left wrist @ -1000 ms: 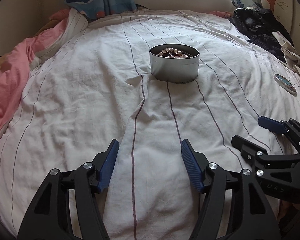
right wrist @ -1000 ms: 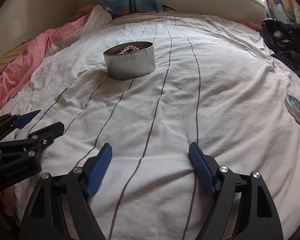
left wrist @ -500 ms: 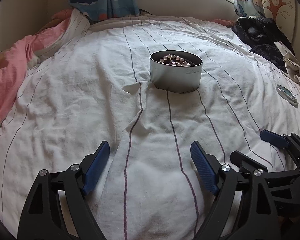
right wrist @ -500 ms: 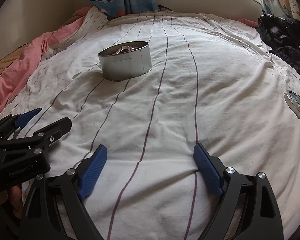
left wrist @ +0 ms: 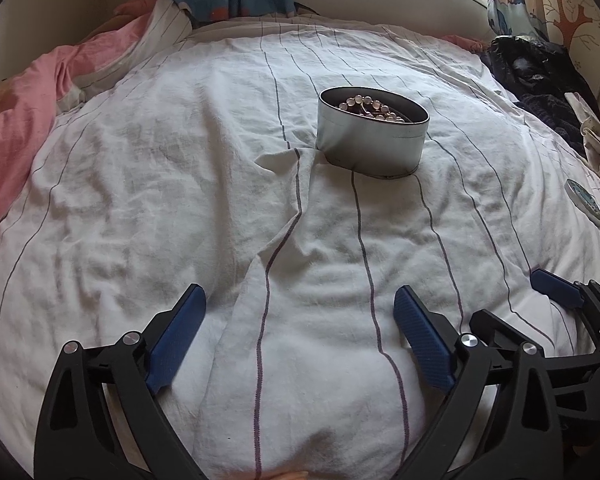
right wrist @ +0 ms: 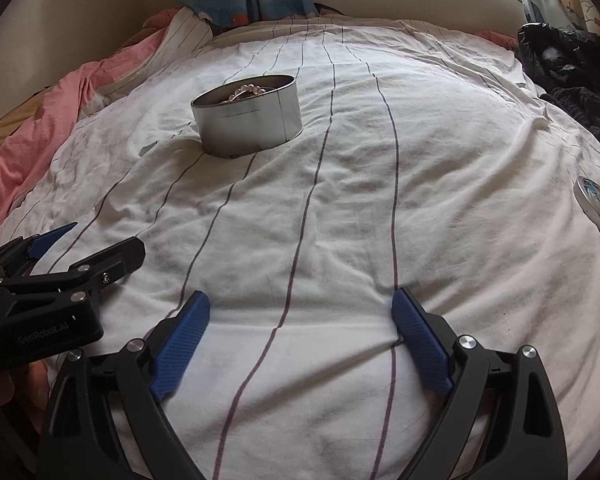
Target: Organize jewelry
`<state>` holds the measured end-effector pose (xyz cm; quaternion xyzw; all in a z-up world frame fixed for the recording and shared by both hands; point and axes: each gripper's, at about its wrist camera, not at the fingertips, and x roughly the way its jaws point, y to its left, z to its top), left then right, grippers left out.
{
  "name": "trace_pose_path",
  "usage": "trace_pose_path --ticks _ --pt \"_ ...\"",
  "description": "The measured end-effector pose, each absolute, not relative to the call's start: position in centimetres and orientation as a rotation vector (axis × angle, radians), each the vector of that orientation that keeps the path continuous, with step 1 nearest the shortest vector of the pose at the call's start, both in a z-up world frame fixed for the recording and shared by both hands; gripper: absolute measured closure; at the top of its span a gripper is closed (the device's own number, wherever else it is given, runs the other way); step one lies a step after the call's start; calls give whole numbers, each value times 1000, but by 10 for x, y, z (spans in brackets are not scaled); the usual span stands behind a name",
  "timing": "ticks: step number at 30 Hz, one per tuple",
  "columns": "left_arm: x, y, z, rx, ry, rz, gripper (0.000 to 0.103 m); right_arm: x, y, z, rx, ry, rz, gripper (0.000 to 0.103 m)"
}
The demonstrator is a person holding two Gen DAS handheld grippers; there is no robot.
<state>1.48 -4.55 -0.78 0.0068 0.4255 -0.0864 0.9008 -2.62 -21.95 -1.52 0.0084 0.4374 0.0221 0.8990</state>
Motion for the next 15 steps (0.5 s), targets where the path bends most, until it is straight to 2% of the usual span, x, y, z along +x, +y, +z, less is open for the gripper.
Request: trace_pose_path --ticks 15 --pt "17 -43 -10 -6 888 -183 8 -25 -221 -16 29 904 47 13"
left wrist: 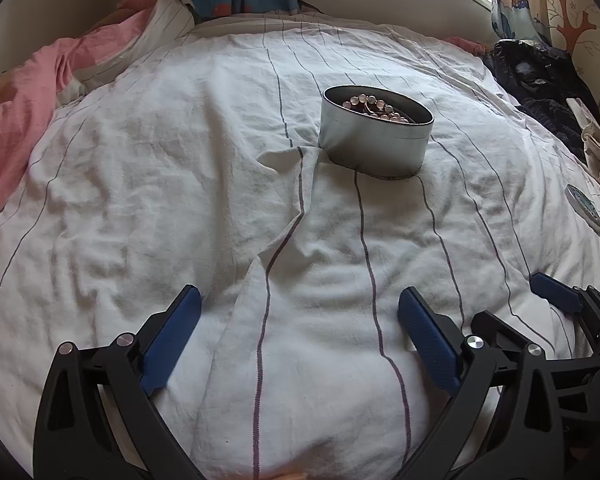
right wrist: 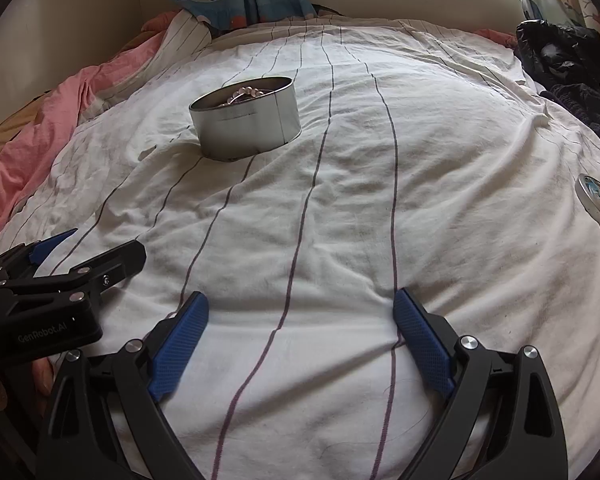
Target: Organize jewelry
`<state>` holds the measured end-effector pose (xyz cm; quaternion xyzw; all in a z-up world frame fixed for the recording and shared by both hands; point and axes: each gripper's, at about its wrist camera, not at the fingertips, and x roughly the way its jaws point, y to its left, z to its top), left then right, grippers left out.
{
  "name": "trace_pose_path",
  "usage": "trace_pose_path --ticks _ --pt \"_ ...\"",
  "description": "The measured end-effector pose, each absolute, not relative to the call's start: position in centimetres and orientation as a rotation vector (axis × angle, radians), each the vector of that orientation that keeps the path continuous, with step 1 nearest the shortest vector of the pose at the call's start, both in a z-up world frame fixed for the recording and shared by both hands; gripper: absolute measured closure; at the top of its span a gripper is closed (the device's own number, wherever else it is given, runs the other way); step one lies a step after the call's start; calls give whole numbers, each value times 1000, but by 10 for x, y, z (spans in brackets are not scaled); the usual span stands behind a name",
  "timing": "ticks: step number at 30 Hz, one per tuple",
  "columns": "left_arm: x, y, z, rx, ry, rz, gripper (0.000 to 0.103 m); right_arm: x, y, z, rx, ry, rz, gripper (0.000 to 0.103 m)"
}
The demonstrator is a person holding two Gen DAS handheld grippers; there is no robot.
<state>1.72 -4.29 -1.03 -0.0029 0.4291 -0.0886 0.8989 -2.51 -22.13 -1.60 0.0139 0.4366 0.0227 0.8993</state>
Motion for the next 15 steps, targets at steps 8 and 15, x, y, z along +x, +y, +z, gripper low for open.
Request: trace_pose_path --ticks 8,15 --pt "18 -43 -10 -7 894 -186 8 -25 -221 -16 28 904 46 13" --pt "19 -45 -12 -2 901 -183 7 -25 -221 -16 28 903 46 13"
